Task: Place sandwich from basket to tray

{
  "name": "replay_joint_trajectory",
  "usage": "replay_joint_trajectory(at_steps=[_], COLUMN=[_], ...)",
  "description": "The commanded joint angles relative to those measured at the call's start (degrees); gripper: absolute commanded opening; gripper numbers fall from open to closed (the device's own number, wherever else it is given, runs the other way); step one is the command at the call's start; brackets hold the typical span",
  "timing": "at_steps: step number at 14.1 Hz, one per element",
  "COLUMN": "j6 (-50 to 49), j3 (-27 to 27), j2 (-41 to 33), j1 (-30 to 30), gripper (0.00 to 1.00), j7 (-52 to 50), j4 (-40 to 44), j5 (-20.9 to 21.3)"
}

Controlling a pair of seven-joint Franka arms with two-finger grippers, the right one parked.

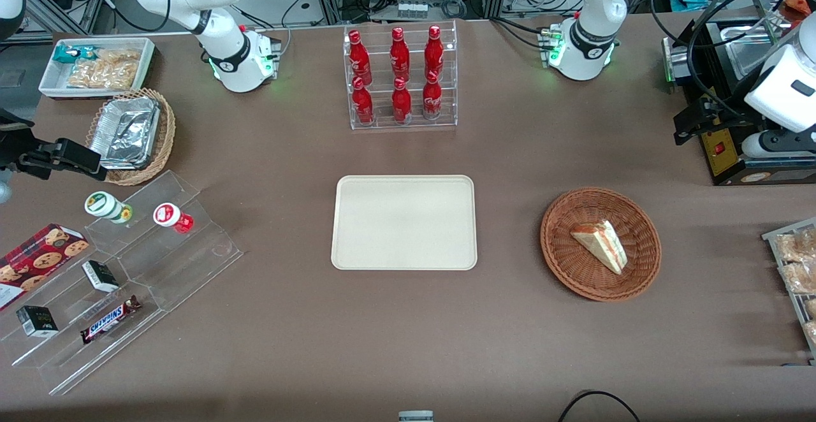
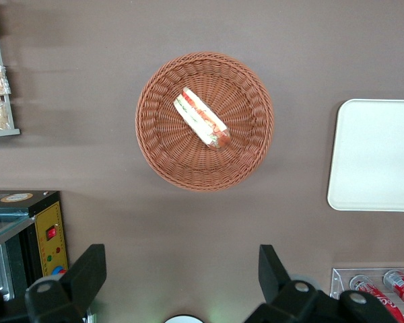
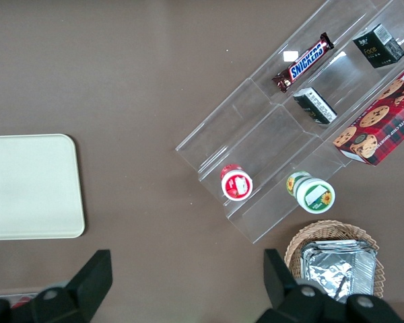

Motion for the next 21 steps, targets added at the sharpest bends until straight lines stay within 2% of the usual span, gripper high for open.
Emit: replay_joint_trajectory(at_steps=[1, 5, 7, 11, 13, 16, 21], j6=[-0.1, -0.19, -0.02, 1.82, 8.21, 21.21, 33.18], j3=[-0.6, -0.51, -0.42, -0.42, -0.51, -0.6, -0.68], j2=[-0.08, 0.35, 0.7, 4.56, 5.71, 8.16, 18.44], j1=[0.89, 0.97, 1.06, 1.06, 0.89, 0.62, 0.27], gripper=[1.0, 1.0, 1.0, 1.0, 1.0, 1.0, 1.0], j7=[0.58, -0.03, -3.61, -26.44, -34.63, -39.83, -46.52], j4=[0.69, 0.51, 0.07, -5.27, -10.88, -19.94, -21.02], j5=[-0.27, -0.53, -0.45, 0.26, 0.26, 0.34, 0.34])
